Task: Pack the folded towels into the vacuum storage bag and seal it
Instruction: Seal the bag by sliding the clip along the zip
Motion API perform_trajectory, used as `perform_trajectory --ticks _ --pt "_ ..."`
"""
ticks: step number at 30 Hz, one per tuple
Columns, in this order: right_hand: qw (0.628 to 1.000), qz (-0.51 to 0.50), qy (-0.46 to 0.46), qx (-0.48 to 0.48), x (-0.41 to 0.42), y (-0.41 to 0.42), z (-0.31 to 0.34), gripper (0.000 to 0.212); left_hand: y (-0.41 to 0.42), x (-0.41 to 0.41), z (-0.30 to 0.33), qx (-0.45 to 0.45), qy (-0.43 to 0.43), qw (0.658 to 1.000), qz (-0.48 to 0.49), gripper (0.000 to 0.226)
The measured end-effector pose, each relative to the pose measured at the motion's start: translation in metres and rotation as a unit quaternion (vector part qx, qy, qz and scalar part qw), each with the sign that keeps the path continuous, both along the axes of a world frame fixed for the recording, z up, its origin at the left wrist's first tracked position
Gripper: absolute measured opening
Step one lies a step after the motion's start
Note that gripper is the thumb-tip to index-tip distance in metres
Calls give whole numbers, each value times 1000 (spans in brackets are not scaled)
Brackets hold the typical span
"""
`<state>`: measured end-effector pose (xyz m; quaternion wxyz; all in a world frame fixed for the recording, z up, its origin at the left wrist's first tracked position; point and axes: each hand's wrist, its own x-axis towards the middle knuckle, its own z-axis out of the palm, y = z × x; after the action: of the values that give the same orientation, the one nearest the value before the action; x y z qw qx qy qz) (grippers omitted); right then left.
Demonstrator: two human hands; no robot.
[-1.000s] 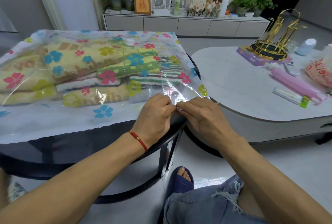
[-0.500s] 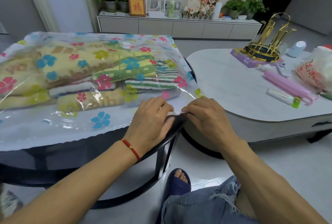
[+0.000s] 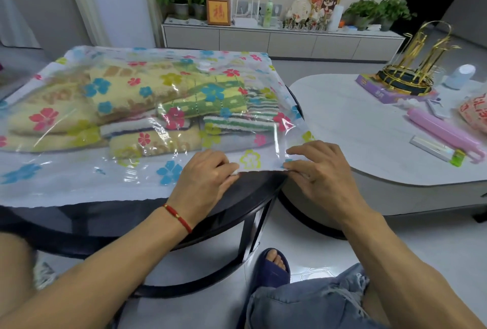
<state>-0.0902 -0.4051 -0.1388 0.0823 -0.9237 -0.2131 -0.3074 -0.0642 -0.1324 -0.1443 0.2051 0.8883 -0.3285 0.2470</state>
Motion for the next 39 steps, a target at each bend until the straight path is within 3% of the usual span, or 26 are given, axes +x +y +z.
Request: perform_trajectory --ticks 3,8,15,20,32,39 --pt "998 6 -19 -62 0 31 2 31 1 -1 3 -3 -19 1000 -16 10" --pt "994 59 -66 -58 6 68 5 4 8 -2 8 17 -27 999 -31 10" --pt "995 54 -71 -38 2 57 0 18 69 0 11 43 -37 998 5 8" --pt "995 63 -61 -51 2 89 -1 25 67 -6 13 34 -51 998 -6 9" --pt "993 82 -74 -53 8 117 4 13 158 -2 19 106 -85 991 11 9" --pt "993 94 -58 -44 18 214 1 33 163 -7 14 79 -100 992 8 10"
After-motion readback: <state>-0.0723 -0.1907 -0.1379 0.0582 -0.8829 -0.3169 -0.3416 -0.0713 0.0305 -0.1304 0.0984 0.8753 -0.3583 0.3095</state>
